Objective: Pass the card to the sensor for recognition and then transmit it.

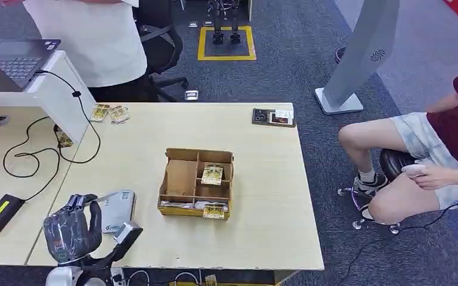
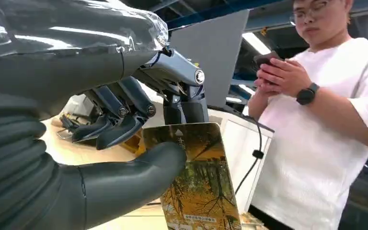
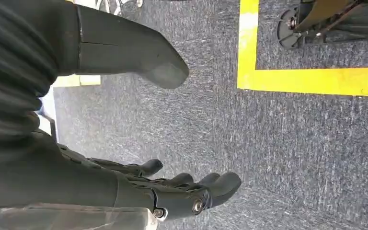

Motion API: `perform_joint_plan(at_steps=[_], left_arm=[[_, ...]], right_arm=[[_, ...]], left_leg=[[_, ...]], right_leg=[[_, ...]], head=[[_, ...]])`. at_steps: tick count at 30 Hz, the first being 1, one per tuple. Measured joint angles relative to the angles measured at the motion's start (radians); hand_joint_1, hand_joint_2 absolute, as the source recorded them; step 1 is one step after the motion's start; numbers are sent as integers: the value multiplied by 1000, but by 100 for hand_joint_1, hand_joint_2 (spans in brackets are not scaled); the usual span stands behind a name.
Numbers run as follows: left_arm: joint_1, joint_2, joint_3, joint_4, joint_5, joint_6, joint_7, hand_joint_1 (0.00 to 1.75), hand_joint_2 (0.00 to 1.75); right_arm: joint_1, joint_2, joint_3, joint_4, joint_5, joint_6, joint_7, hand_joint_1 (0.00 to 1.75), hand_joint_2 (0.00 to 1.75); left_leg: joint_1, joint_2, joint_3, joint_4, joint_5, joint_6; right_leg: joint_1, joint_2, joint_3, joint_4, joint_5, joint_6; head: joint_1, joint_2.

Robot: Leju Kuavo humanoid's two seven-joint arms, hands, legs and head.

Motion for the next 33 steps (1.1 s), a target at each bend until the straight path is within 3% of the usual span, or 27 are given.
perform_joint_plan(at_steps=[3, 5, 14, 28, 33], left_arm=[[25, 1, -19, 1, -42, 0, 28, 175, 175], [40, 7, -43, 9, -77, 0, 81, 175, 175], [88, 69, -164, 61, -133, 0, 225, 175, 175], [101, 122, -246, 93, -135, 0, 282, 175, 175], [99, 127, -249, 81, -128, 2, 250, 175, 175]], right_arm=[[0, -1, 0, 0, -2, 0, -6, 0, 175], [0, -1, 0, 0, -16, 0, -8, 0, 175], [2, -2, 0, 0, -36, 0, -18, 0, 175], [2, -2, 0, 1, -48, 0, -23, 0, 175], [2, -2, 0, 2, -34, -2, -21, 0, 175]], left_leg=[[0, 0, 0, 0, 0, 0], [0, 0, 0, 0, 0, 0], [0, 0, 0, 0, 0, 0], [0, 0, 0, 0, 0, 0], [0, 0, 0, 0, 0, 0]], right_leg=[[0, 0, 0, 0, 0, 0], [0, 0, 0, 0, 0, 0], [0, 0, 0, 0, 0, 0], [0, 0, 0, 0, 0, 0], [0, 0, 0, 0, 0, 0]], head=[[0, 0], [0, 0], [0, 0], [0, 0], [0, 0]])
